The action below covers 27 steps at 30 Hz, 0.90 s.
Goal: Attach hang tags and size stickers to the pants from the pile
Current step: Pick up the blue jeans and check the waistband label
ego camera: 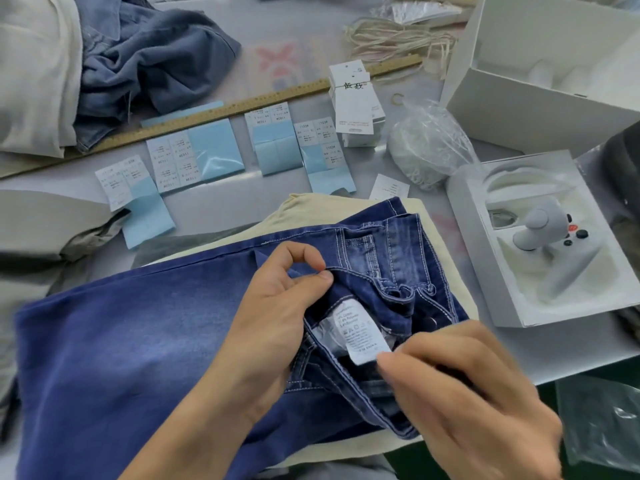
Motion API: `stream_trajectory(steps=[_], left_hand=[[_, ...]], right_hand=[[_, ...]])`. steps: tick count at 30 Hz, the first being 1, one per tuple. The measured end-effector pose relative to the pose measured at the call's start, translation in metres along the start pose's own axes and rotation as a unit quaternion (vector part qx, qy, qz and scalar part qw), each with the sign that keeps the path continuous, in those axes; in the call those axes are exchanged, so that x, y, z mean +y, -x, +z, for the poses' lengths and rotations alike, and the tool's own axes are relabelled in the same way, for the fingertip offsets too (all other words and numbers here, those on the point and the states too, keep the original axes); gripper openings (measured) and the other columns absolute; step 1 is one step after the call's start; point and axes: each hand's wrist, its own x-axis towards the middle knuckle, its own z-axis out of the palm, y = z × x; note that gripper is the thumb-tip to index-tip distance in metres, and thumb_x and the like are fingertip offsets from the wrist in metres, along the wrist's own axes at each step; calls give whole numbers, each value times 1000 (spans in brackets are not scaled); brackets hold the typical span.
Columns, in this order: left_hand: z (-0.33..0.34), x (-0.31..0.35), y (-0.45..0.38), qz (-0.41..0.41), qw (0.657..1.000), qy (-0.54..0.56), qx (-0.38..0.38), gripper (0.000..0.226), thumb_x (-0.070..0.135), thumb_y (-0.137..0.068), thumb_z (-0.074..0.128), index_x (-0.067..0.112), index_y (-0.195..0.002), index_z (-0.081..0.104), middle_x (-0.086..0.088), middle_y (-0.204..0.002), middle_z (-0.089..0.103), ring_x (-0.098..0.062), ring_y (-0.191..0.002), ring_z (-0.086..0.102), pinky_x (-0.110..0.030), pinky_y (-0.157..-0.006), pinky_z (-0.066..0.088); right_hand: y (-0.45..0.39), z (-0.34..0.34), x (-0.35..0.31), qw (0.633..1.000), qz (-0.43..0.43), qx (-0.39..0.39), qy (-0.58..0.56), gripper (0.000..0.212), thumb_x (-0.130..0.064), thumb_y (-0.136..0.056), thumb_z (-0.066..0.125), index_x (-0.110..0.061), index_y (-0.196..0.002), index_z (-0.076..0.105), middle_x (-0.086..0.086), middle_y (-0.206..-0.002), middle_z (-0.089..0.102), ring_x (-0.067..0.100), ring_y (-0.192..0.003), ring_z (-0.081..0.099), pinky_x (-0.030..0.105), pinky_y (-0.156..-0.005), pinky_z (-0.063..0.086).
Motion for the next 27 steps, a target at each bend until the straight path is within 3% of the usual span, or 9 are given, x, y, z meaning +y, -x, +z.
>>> stream_trajectory(steps=[5, 13, 22, 24, 27], left_hand=[[0, -1, 1, 6, 1000, -9, 8, 29, 7, -98, 59, 28, -77, 62, -17, -79, 55, -23, -59, 52, -34, -55, 38], [-1, 1, 2, -2, 1000, 9, -2, 30, 7, -96, 60, 29, -77, 62, -14, -69, 58, -18, -52, 55, -25, -42, 45], [1, 2, 3, 6, 1000, -8, -16, 31, 7, -98, 58, 30, -78, 63, -7, -63, 64, -17, -52, 57, -24, -44, 47], [2, 4, 4, 31, 999, -42, -13, 25, 9, -98, 60, 29, -83, 64, -11, -63, 60, -24, -58, 55, -32, -49, 47], [3, 8, 6, 67, 992, -107, -12, 16, 17, -97, 65, 33, -93, 64, -38, -75, 56, -42, -64, 47, -60, -58, 42]], right_hand=[[-2, 3, 2, 1000, -12, -10, -6, 4, -3, -84, 81, 0, -82, 77, 9, -86, 69, 28, -74, 60, 34, -64, 46], [5, -2, -12, 998, 9, 7, 59, 11, 1, -79, 79, -9, -76, 80, 4, -79, 70, 18, -74, 57, 26, -65, 44], [6, 0, -11, 999, 10, 12, 51, 13, -5, -83, 71, -12, -77, 80, 5, -79, 68, 15, -69, 55, 24, -62, 44], [8, 0, -8, 999, 39, 31, 12, 10, -11, -90, 70, -16, -85, 78, 3, -90, 68, 14, -70, 61, 27, -62, 48], [5, -9, 5, 994, 76, 63, -44, 18, -30, -100, 62, -18, -106, 74, 2, -116, 64, 16, -81, 68, 27, -70, 52]])
